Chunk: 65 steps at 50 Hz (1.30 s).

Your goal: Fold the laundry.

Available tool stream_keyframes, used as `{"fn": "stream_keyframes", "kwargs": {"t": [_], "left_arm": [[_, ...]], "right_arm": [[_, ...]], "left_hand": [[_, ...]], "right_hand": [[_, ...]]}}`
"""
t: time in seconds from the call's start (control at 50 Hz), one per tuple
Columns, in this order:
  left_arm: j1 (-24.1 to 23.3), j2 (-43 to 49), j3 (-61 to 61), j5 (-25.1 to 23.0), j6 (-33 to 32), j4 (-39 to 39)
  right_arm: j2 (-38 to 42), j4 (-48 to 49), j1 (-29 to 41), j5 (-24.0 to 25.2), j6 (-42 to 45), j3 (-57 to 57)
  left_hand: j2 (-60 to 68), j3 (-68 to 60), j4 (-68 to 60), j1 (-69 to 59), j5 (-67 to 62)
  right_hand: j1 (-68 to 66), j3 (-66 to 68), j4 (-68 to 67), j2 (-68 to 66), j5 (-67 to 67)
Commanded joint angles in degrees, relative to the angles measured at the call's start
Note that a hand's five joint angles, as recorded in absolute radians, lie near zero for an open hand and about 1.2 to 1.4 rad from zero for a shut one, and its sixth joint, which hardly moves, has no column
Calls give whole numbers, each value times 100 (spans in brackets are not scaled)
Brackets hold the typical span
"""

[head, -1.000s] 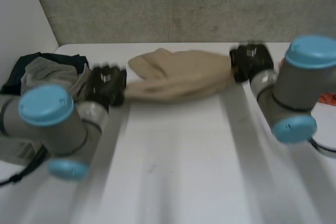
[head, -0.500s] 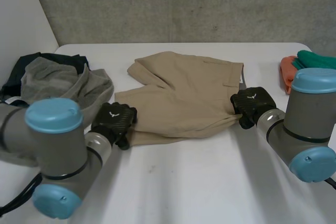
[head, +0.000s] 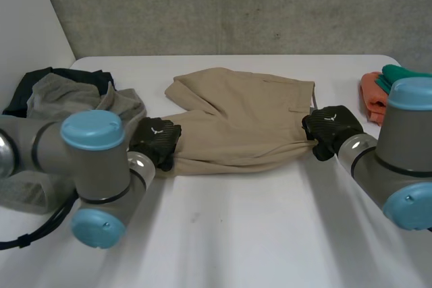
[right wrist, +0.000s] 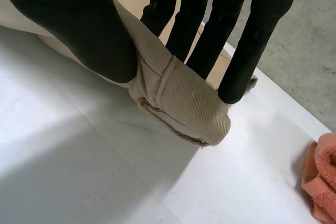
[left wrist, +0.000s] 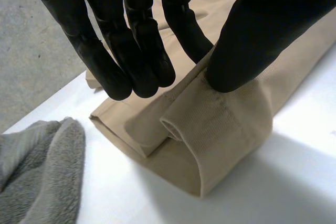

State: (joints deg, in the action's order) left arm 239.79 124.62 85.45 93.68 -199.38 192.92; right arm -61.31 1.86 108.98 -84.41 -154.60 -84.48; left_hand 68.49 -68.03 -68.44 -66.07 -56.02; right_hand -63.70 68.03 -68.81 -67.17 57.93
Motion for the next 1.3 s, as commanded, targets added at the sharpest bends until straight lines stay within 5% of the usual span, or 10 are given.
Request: {"fn": "stream_keyframes", "kwargs": {"t": [0.02,0.2,0.44,0.46,0.48,0.56,0.94,1.1,1.18,1.3], "left_arm": [[-20,-929,840,-201,-451,-595],[-292,-1555,1553,-394,-1173,-2609],[-398,-1177,694,-158,-1191,-2997],[-398,-1142,579,-140,-1182,-2971],[-390,-1107,335,-114,-1147,-2875],[-328,-940,-290,-52,-919,-2532],[393,2302,-4378,-1475,-768,-2285],[445,2971,-4959,-1467,-1419,-2329],[472,3094,-4994,-1327,-1691,-2320],[472,2778,-4476,-756,-1929,-2233]], "right_arm": [[-197,-1456,-166,740,1130,247],[-180,-4333,-369,1410,3532,432],[-13,-4036,-369,1331,3112,546],[-4,-3975,-360,1313,3068,529],[22,-3826,-369,1252,2963,503],[13,-3342,-369,1120,2734,353],[31,-2234,-387,874,2092,98],[-4,-2102,-466,874,2039,28],[-39,-2032,-509,874,2013,19],[-48,-2032,-518,883,2013,10]], "left_hand": [[1151,-1197,-1156,-1393,-1398],[1151,-1197,-1156,-1393,-1398],[1151,-1197,-1156,-1393,-1398],[-230,183,224,-13,-17],[-3624,3577,3618,3381,3377],[-5407,5361,5402,5165,5160],[-2363,2317,2358,2121,2116],[-1640,1594,1635,1398,1393],[1142,-1188,-1147,-1384,-1389],[1151,-1197,-1156,-1393,-1398]], "right_hand": [[-1630,1197,-1119,-1283,1207],[-1630,1197,-1119,-1283,1207],[-1630,1197,-1119,-1283,1207],[-1630,1197,-1119,-1283,1207],[-1630,1197,-1119,-1283,1207],[-1630,1197,-1119,-1283,1207],[-1630,1197,-1119,-1283,1207],[-1630,1197,-1119,-1283,1207],[-1630,1197,-1119,-1283,1207],[-1630,1197,-1119,-1283,1207]]}}
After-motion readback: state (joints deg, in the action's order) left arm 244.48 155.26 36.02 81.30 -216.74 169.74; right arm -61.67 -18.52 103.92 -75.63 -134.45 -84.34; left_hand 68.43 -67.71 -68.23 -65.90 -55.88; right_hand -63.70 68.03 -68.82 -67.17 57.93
